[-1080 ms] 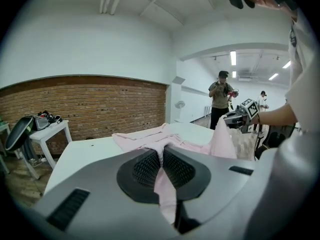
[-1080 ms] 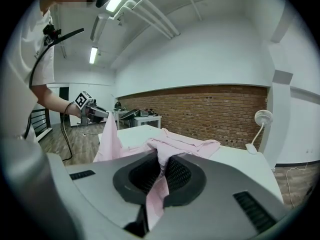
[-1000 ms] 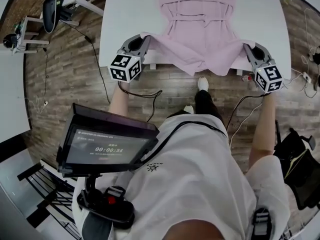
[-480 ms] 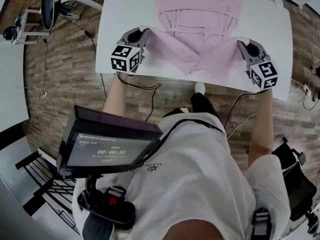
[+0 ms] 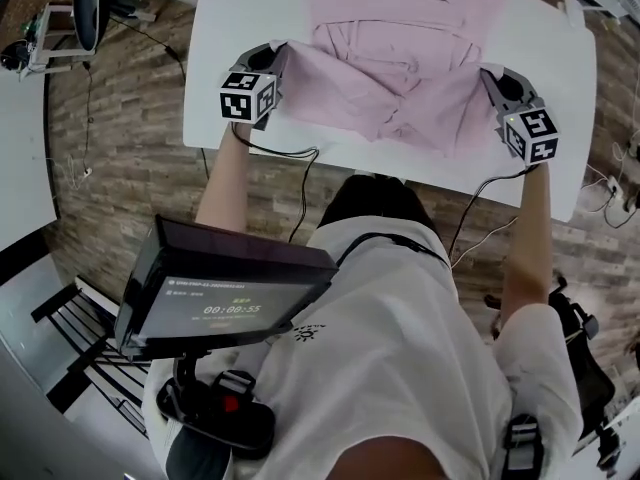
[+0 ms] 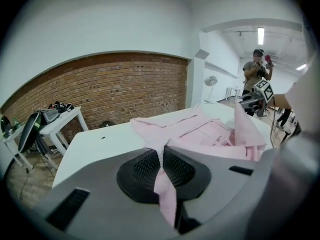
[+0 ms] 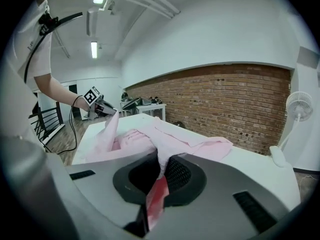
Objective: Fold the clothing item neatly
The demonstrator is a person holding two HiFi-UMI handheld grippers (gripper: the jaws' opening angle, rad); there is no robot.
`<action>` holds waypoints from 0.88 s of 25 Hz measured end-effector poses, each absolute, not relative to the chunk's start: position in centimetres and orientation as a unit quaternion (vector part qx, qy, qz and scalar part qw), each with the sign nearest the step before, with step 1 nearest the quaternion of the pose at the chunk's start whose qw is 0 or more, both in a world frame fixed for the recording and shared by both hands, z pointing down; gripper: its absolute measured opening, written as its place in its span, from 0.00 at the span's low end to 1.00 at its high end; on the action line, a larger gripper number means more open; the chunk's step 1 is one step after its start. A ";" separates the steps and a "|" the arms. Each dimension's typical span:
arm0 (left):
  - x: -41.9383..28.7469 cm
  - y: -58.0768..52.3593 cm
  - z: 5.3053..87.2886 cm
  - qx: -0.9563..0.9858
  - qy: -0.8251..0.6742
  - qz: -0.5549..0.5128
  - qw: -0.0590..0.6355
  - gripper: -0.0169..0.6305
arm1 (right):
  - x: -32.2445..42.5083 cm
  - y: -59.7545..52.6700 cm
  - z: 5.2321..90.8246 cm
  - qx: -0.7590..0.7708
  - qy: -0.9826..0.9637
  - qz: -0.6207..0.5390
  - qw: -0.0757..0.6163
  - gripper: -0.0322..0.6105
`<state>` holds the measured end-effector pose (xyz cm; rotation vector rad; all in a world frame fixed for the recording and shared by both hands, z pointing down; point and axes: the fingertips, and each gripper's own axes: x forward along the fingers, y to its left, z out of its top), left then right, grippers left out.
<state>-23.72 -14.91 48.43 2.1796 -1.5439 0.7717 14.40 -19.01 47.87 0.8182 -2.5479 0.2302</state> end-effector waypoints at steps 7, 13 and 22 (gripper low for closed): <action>-27.3 -17.6 54.5 0.747 -0.546 0.298 0.234 0.05 | 16.7 -22.8 54.6 0.342 -0.881 0.136 0.297 0.06; -28.8 -15.7 56.4 0.721 -0.555 0.306 0.279 0.05 | 21.6 -21.8 56.9 0.389 -0.841 0.163 0.340 0.06; -30.3 -15.7 58.6 0.711 -0.536 0.312 0.332 0.05 | 22.3 -21.5 59.3 0.392 -0.818 0.205 0.367 0.07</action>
